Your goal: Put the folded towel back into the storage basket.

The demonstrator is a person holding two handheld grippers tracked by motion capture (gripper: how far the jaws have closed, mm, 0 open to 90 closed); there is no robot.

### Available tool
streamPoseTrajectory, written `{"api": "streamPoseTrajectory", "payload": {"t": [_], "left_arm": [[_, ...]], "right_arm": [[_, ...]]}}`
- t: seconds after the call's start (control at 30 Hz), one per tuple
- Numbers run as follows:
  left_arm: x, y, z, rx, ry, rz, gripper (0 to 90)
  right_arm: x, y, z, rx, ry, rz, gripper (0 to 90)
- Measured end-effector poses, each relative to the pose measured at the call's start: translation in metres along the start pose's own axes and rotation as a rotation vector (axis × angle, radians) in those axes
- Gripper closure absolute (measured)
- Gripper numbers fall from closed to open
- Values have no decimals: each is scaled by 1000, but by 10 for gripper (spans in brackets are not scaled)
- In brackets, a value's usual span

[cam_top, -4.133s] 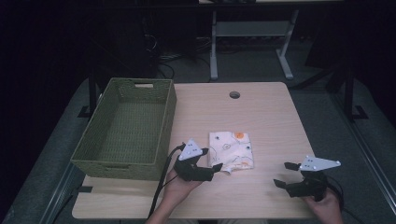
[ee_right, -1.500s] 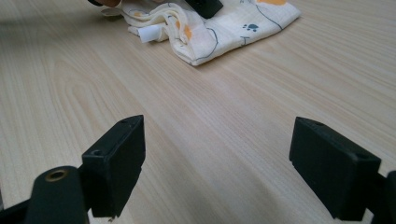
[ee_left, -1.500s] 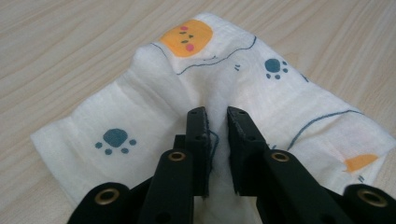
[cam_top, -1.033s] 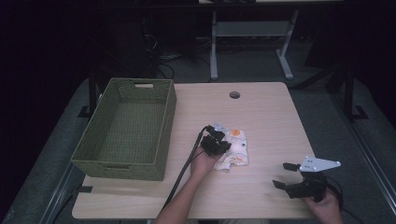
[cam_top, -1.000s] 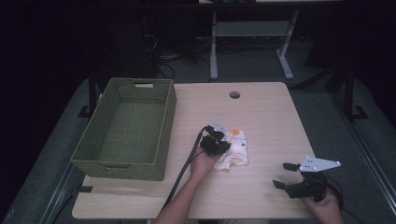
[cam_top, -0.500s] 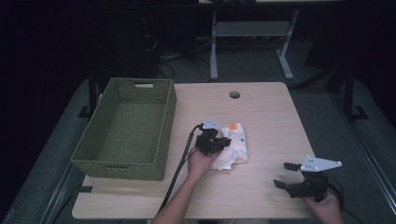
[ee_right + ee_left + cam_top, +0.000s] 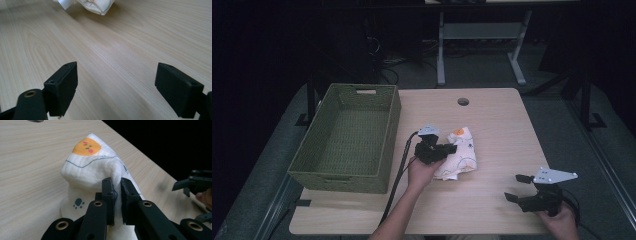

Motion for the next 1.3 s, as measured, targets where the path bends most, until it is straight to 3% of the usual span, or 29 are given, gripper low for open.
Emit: {"api": "streamPoseTrajectory", "payload": {"t": [0.3,0.77,1.07,1.3], "left_arm": [[2,-15,10,46,-42,-38,831],[6,-36,28,80,-49,-57,831],[1,-53,37,86,-37,-51,831],[-3,-65,42,98,-52,-54,831]], "right_arm": [[1,-1,0,2,2,-4,181],[2,-1,0,7,7,-8,181],[3,1,-1,-3,3,-13,181],[3,2,-1,-8,1,-14,181]]}}
Point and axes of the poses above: each handheld gripper's, and its own axes: y roughly forward along the jaws, z roughly out of its top, x roughly to its right, the point moved 8 cm from there along y, roughly forward along the jaws, and after that the axes turned 2 degrees about x, right-handed, at the moved point
